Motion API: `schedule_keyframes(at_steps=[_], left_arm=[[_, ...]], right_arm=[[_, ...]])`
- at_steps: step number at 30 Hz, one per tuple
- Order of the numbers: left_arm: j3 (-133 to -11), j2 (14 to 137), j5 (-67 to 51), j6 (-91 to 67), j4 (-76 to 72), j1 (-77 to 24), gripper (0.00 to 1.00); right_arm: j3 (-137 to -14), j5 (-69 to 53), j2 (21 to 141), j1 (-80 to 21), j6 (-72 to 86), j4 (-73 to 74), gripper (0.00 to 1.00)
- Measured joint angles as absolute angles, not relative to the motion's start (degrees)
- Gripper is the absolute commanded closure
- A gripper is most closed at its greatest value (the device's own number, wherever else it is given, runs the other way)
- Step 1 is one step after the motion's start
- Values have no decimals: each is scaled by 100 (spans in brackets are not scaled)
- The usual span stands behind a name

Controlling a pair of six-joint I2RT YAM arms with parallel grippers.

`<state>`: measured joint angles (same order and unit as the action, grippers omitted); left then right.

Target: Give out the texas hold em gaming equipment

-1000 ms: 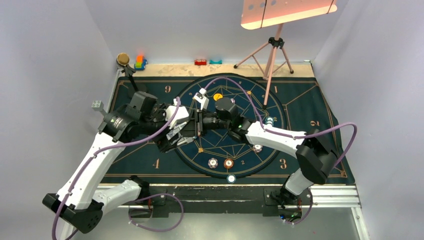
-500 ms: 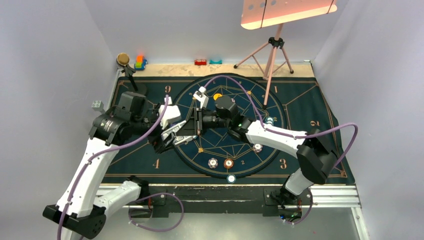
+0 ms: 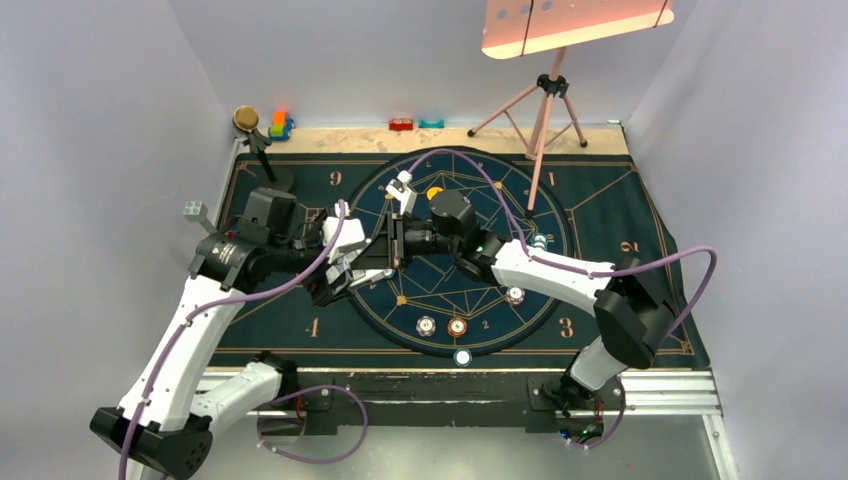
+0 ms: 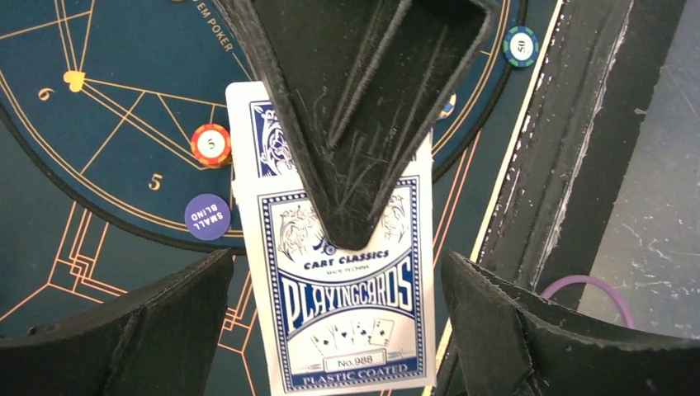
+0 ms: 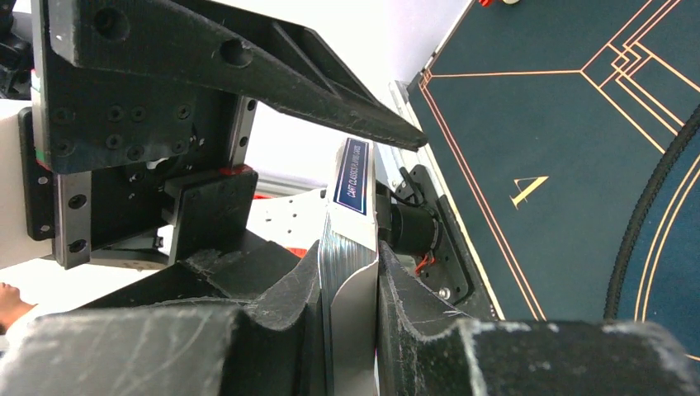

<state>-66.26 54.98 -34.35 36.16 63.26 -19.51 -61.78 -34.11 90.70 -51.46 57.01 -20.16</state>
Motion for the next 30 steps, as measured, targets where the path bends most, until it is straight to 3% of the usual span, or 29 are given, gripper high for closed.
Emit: schedule_keyframes(at_steps=[4,6,14,16,19,22,30], left_arm=[[-6626,5605,-3444,3677,6215,-1951,0],[-6626,5669,-3527,3726,6224,-1951,5],[-6628,5671,-3763,3879,6416,-1938,44],[-6626,5627,-3760,3870,6447,-1911,50],[-6628,5546,-3745,3861,6514,-1914,58],[-6626,5470,-3721,3874,6608,-1914,58],[-6517,5349,-3732,3927,7094,-1914,51]], right_arm=[[-6193,-3415,9070,-5148,5743,-2053,94],[-6202,-3422,9070,-5148,5769,-2058,93],[-6381,-3472,9157,-5175,5872,-2064,91],[-6386,-3461,9157,-5188,5878,-2064,88],[-6410,-3489,9172,-5214,5892,-2062,69],[-6442,-3538,9198,-5236,5887,-2021,56],[-6438,-3527,9185,-5183,5787,-1741,41]])
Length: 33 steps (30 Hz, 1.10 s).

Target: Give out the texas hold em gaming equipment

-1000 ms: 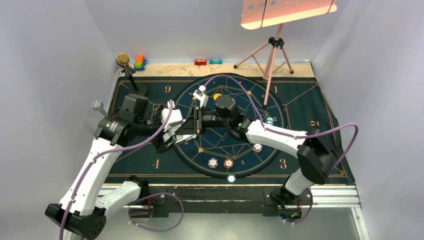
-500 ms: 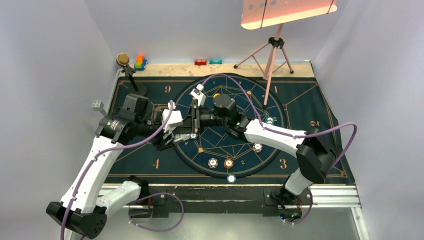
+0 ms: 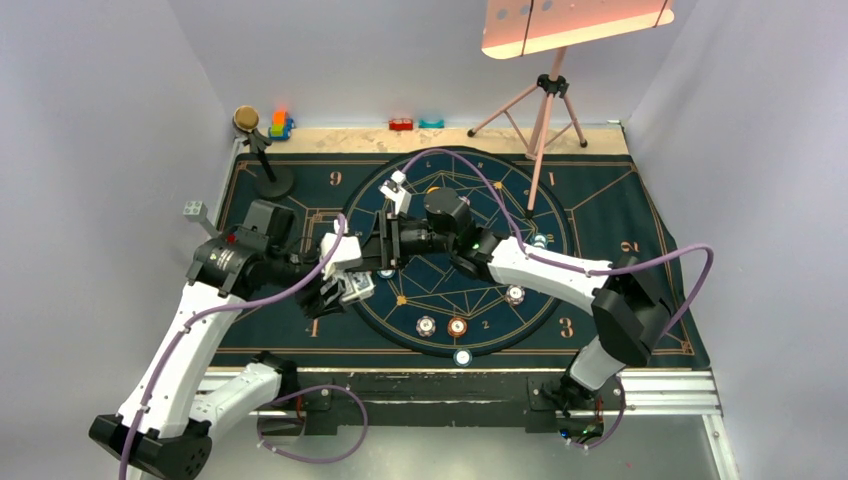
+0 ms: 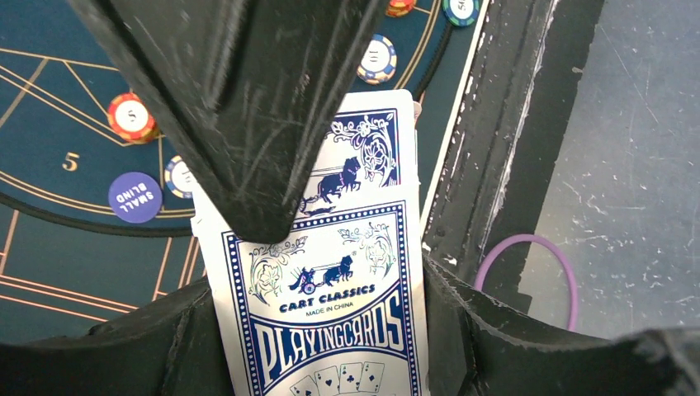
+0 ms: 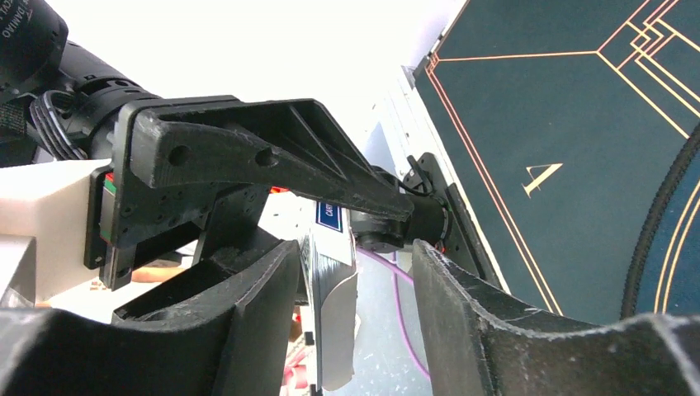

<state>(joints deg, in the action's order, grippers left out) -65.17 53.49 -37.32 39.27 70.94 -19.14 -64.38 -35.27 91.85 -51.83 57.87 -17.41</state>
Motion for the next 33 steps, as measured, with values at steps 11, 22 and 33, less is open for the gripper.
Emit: schedule_keyframes(at_steps=[11,22,33], left_arm=[[-6436,5527,-3723,3754,7041,-1914,49],[-6615,5916,-3747,3575,7041,-1914,45],[-6764,5968,-3833,3437,7161,-1793,46]], right_arm=[[-6436,-3522,9111,-5168,5640,-1568,35],[-6342,-3057,8399,-4934,4991,-405,19],[-6198,-2740,7520,-4198,4388,611,14]])
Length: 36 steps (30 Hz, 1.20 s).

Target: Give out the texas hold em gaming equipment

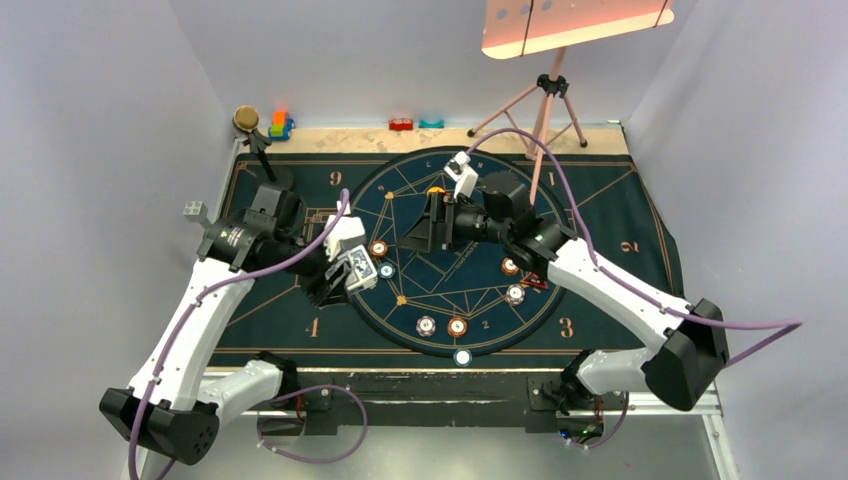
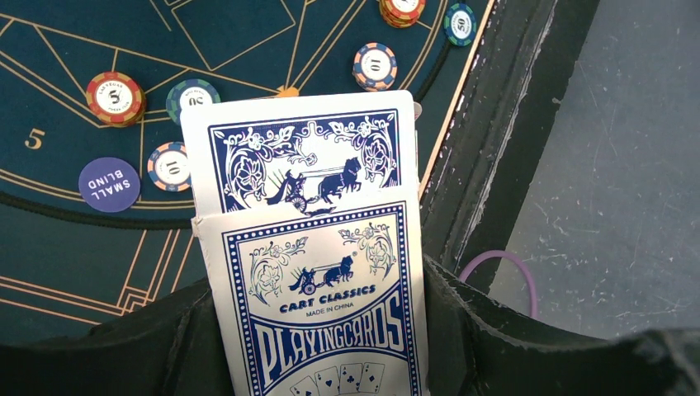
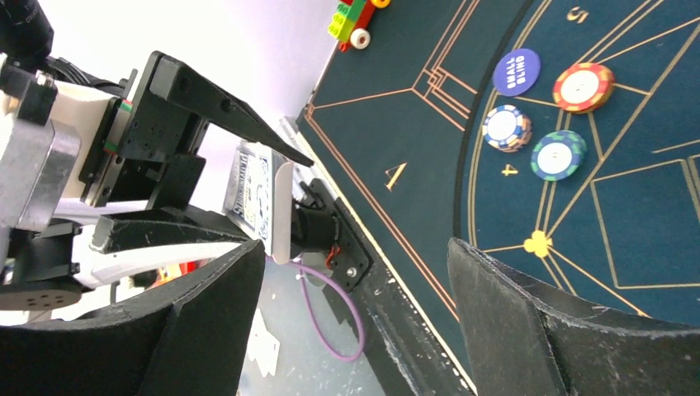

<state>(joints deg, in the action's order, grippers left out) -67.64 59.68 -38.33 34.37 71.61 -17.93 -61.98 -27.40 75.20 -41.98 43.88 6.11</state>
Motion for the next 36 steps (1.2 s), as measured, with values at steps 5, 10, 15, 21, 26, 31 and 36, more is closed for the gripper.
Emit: schedule_keyframes(at_steps=[5,10,15,21,26,31,36], left_arm=[[-6860,6093,-3854,3352,7185,-1675,48],[-6869,6134,-3889,3315,7227,-1660,48],[-6834,6136,-3894,3197,7207,-1660,48],[-6692,6051,-3879,3081,7153,-1658,49],[-6665,6047,-3876,3059,7052,-1656,49],[-6665,6198,-3848,3065,7035,-1656,49],[-6665,6287,-3817,3127,7046,-1656,48]], right_arm=[[-6200,-2604,7347,-4130,4119,1041,12],[-6368,-2506,7393,-4128,3918,1629,8],[-6493,-2497,7391,-4121,3830,1765,5],[-6495,-2460,7470,-4193,3859,1629,3],[-6657,-2276,7891,-4565,3854,1586,2],[-6683,-2193,8086,-4737,3857,1581,2],[-6722,-2193,8138,-4779,3859,1496,2]])
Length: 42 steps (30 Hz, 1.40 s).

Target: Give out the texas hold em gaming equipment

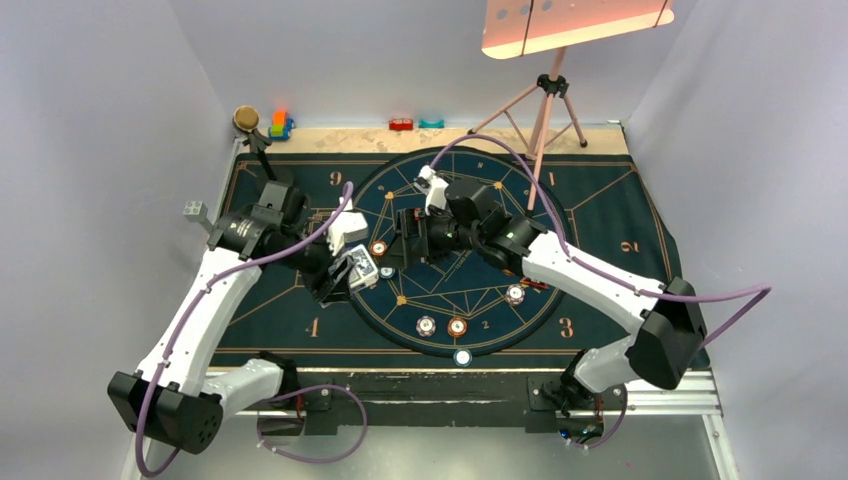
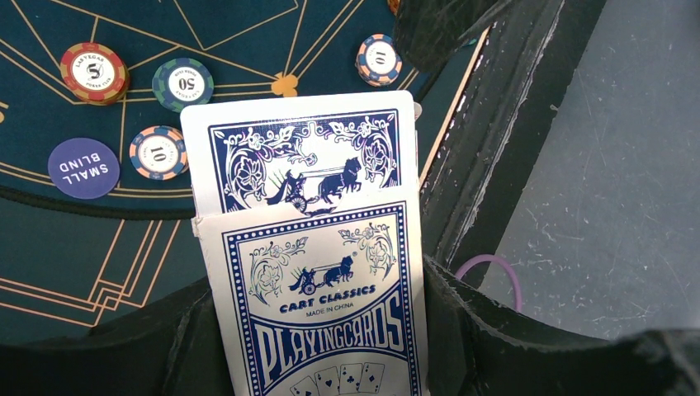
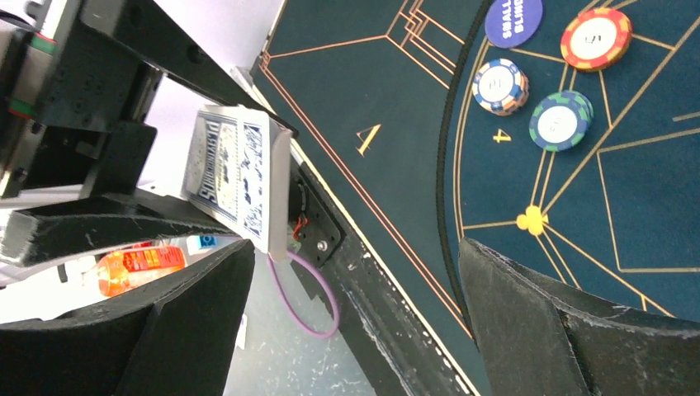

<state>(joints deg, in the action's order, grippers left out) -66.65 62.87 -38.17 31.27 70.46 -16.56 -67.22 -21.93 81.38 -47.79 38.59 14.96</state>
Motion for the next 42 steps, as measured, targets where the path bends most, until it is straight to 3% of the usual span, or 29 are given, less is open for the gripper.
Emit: schedule_keyframes(at_steps=[18,34,38,40,42], left_arm=[[-6665,6364,-3795,3369,7111,-1780,44],[-6729,6346,-3566,3369,6947,-1833,43],[-6737,6342,-3546,3387,6956,-1846,41],[-6737,6340,-3522,3413,6945,-1846,35],[-6740,6335,-3503,3413,6932,-1846,17]], right_arm=[[-7137,-2499,8976,-5166,4224,757,4],[-6626,-3601,9400,-5159,5596,-1275,63],[-6582,-3726,9480,-5157,5771,-1420,84],[-6580,-3752,9483,-5142,5881,-1509,92],[-6541,-3752,9483,-5133,5944,-1594,98]])
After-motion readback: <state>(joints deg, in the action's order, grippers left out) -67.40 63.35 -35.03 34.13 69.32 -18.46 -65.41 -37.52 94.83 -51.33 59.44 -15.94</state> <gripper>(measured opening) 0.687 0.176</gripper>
